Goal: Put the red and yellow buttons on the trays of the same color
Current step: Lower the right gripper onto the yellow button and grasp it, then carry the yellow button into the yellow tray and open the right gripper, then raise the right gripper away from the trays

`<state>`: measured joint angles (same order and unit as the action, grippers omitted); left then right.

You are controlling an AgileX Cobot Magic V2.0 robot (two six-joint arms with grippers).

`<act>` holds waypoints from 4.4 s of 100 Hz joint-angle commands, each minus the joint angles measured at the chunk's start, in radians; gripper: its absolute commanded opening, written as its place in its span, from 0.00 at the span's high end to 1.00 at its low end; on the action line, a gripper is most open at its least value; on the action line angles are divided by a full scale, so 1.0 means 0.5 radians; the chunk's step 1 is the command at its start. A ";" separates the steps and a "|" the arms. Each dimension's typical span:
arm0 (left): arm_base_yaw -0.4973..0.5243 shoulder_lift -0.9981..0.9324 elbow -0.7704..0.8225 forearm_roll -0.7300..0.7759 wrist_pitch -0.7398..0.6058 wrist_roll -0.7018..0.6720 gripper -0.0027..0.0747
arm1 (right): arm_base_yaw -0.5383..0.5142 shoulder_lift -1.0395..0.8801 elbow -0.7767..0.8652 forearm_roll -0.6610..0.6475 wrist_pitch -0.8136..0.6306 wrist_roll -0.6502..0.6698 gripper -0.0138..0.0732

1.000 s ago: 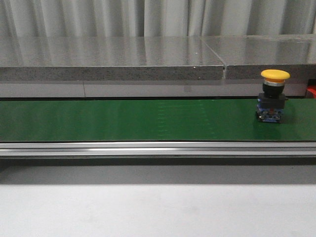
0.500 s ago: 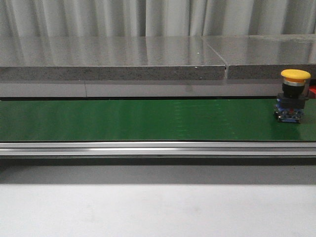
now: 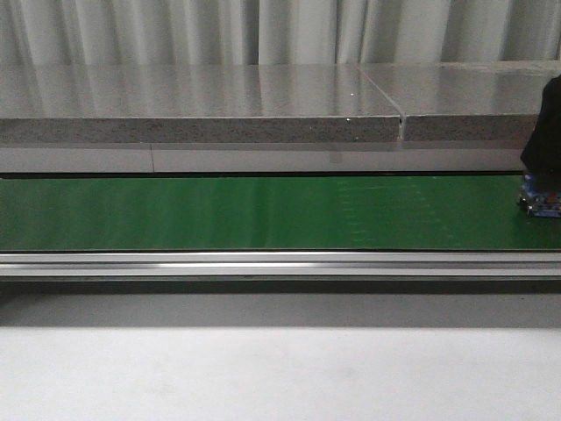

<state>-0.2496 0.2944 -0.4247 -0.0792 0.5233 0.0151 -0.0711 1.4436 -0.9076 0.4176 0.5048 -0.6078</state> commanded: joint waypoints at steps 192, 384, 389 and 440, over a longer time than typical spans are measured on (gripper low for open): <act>-0.014 0.019 -0.050 -0.023 -0.167 -0.005 0.99 | -1.668 -0.452 0.333 -0.006 -0.475 0.611 0.63; -0.014 0.019 -0.050 -0.023 -0.167 -0.005 0.99 | -1.574 -0.133 0.530 0.086 -0.914 0.611 0.17; -0.014 0.019 -0.050 -0.023 -0.167 -0.005 0.99 | -1.555 -0.185 0.512 0.089 -0.887 0.611 0.17; -0.014 0.019 -0.050 -0.023 -0.167 -0.005 0.99 | -0.781 -1.052 0.413 0.089 -0.730 0.480 0.17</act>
<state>-0.2496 0.2944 -0.4247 -0.0792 0.5233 0.0151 -0.5336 0.9999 -0.6659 0.4547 0.1857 -0.3292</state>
